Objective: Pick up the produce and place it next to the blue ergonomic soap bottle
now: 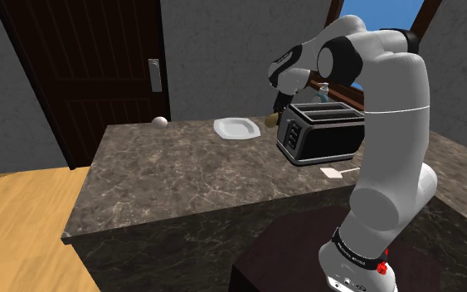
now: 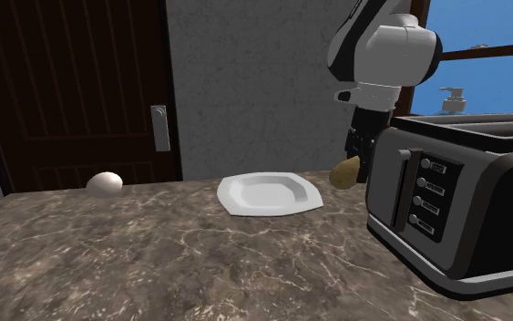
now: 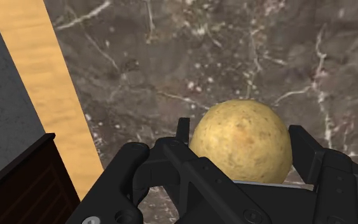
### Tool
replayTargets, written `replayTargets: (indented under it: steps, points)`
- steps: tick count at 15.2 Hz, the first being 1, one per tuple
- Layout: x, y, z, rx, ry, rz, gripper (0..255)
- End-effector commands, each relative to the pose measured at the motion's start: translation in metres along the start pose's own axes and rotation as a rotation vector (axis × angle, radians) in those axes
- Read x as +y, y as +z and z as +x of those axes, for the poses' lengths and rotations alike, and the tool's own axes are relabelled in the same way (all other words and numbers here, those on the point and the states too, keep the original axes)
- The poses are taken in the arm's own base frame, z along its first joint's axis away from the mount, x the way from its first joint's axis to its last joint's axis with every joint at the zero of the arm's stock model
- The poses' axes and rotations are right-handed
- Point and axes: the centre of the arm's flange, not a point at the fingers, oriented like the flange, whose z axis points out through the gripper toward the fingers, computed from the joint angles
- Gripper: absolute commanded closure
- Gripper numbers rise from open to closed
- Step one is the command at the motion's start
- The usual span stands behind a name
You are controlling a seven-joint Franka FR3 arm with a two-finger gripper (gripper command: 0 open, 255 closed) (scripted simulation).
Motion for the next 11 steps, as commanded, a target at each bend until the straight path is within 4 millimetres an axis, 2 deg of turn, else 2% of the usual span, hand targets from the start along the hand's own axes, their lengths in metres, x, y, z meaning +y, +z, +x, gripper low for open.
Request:
replayTargets:
  steps: [1, 2, 3, 8, 11]
  points:
    - [0.0, 0.0, 0.0, 0.0, 0.0, 0.0, 255]
    - [0.0, 0.0, 0.0, 0.0, 0.0, 0.0, 255]
    - [0.0, 0.0, 0.0, 0.0, 0.0, 0.0, 0]
    - [0.0, 0.0, 0.0, 0.0, 0.0, 0.0, 0]
    - [0.0, -0.04, 0.0, 0.0, 0.0, 0.0, 0]
